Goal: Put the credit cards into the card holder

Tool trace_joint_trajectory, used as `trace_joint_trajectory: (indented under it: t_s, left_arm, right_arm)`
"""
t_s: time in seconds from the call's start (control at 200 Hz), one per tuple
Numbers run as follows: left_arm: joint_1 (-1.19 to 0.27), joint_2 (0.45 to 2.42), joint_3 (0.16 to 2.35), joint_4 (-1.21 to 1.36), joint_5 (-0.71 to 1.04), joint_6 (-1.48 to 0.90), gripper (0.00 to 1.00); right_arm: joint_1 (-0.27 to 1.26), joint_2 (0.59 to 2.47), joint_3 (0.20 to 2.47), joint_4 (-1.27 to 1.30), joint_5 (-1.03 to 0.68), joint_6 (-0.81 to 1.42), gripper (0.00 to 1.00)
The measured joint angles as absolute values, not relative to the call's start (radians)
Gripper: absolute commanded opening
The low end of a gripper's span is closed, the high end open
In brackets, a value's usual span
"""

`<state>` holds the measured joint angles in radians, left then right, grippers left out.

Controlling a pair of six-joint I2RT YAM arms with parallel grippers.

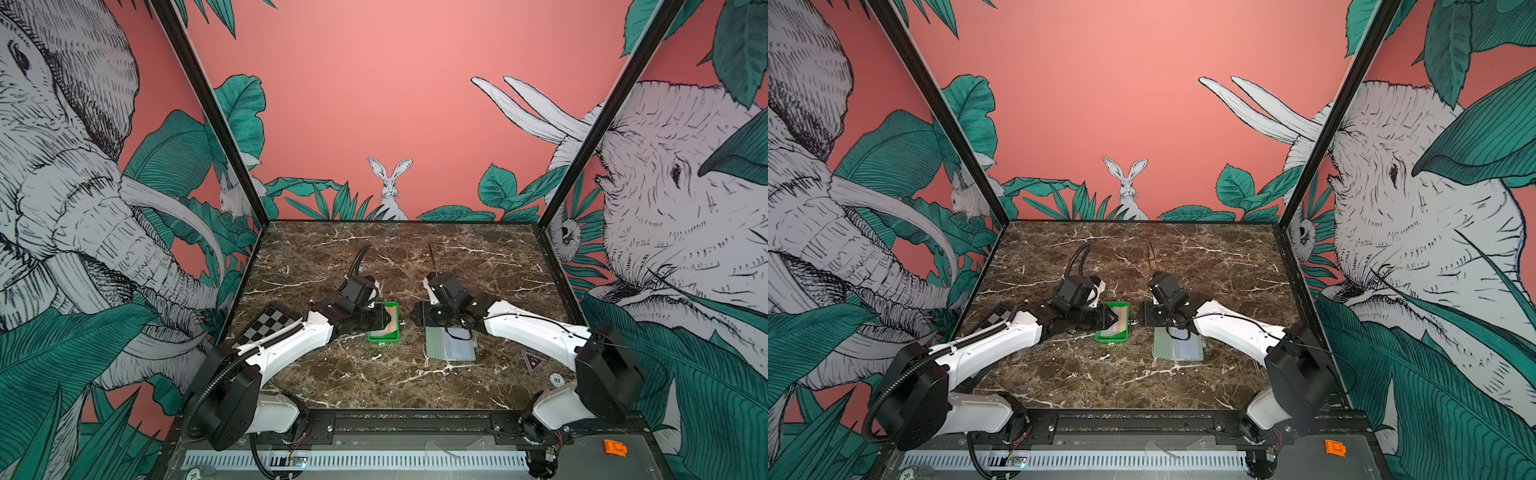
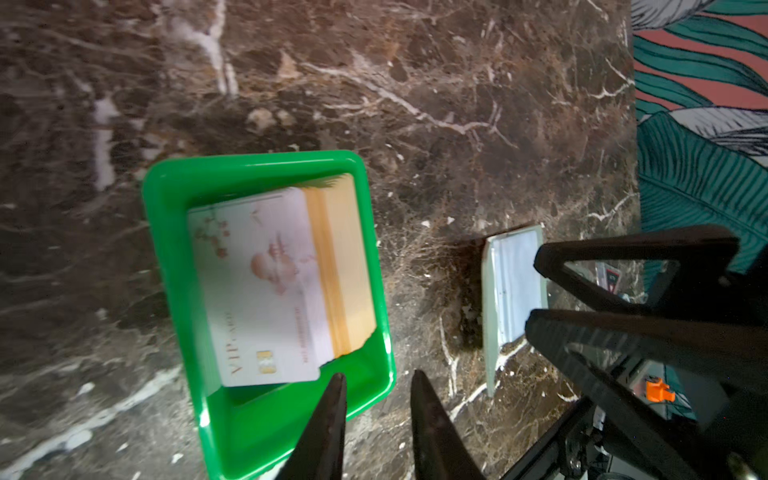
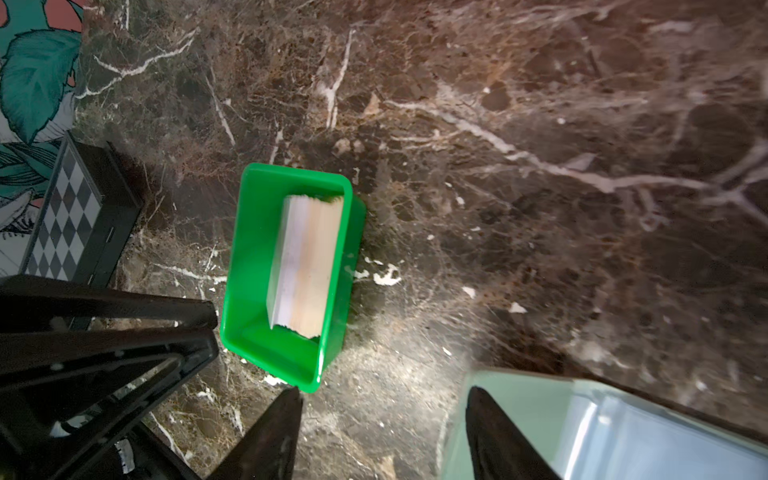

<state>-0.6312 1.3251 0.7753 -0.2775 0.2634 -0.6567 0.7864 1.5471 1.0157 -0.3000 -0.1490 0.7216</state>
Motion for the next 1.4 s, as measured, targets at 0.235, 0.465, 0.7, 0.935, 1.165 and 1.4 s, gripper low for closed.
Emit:
trace_joint_trajectory:
  t_s: [0.235,0.465,0.7,0.935,1.165,1.4]
  left_arm:
    - [-0.546,1.307,0.745,-0.306,0.273,-0.629,0.26]
    - [-0.503,1.282,0.710,-0.300,0.298,-0.615,0.23]
    - [-0.469,1.241,0.662,-0.289,0.335,-0.609,0.21]
    - [-0.461,1.228,0.647,-0.265,0.353,-0.611,0.19]
    - [-0.461,1.218,0.622,-0.247,0.361,-0.621,0.18]
    - [-0.461,1.203,0.614,-0.238,0.361,-0.637,0.16]
  right_arm:
    - [0.831,1.746,1.171,-0.300,-0.138,0.760,0.82]
    - [0.858,1.889,1.314,-0.353,-0.102,0.771,0.86]
    - [0.871,1.968,1.413,-0.403,-0.077,0.771,0.87]
    - [0.895,2.036,1.484,-0.464,-0.052,0.763,0.86]
    - [0.904,2.081,1.542,-0.530,-0.024,0.755,0.87]
    - [0.917,2.131,1.607,-0.582,-0.001,0.744,0.89]
